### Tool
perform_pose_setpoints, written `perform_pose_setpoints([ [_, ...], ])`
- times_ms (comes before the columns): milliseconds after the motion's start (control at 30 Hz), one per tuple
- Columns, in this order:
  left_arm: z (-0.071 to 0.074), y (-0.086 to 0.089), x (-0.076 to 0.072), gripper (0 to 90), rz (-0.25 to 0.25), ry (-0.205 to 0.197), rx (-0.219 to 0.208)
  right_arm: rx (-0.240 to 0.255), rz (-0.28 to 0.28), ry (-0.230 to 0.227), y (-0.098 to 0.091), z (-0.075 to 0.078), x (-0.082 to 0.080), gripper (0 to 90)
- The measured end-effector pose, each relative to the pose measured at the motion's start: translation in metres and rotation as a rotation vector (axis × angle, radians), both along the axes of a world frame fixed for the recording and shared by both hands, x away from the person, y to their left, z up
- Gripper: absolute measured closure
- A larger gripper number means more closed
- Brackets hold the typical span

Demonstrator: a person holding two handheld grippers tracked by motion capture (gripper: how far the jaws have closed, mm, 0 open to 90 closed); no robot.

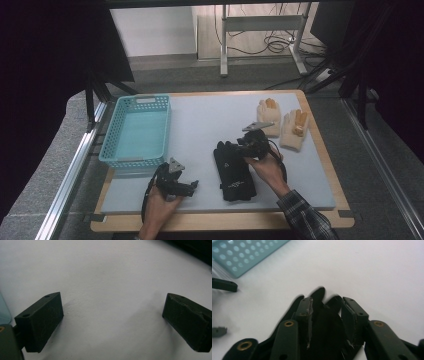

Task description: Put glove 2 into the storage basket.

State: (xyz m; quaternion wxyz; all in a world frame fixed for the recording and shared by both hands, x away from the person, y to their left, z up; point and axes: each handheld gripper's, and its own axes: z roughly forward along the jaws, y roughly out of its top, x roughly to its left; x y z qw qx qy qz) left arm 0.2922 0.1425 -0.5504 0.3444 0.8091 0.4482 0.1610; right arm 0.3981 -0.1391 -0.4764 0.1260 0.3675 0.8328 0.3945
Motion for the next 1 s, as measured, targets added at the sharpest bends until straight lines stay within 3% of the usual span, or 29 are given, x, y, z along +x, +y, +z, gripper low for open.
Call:
perform_pose_setpoints([
  [100, 0.000, 0.000, 0.000, 3.8, 0.000, 0.000, 0.002, -0.017, 0.058, 0.004, 0.024, -0.009, 0.020, 53.9],
  [267, 0.000, 0.000, 0.000, 3.8, 0.000, 0.000, 0.001, -0.088, 0.069, 0.013, 0.045, -0.026, 0.039, 52.1],
  [333, 0.000, 0.000, 0.000, 3.8, 0.000, 0.000, 0.001, -0.106, 0.073, 0.035, 0.048, -0.034, 0.045, 59.6],
  [400, 0.000, 0.000, 0.000, 3.7, 0.001, -0.001, -0.001, -0.111, 0.083, 0.053, 0.049, -0.039, 0.048, 75.7],
  [500, 0.000, 0.000, 0.000, 3.8, 0.000, 0.000, 0.001, -0.074, 0.077, 0.052, 0.047, -0.037, 0.047, 85.7],
  [700, 0.000, 0.000, 0.000, 3.7, -0.001, 0.001, 0.002, -0.076, 0.046, -0.056, 0.039, -0.007, 0.030, 86.3],
  [800, 0.000, 0.000, 0.000, 3.7, -0.001, 0.001, 0.002, -0.069, 0.006, -0.055, 0.035, -0.002, 0.032, 86.3],
  [900, 0.000, 0.000, 0.000, 3.7, -0.003, 0.001, 0.005, -0.084, -0.028, -0.021, 0.034, -0.014, 0.041, 84.7],
  [1000, 0.000, 0.000, 0.000, 3.8, -0.003, 0.001, 0.005, -0.081, -0.048, 0.015, 0.029, -0.027, 0.049, 72.0],
])
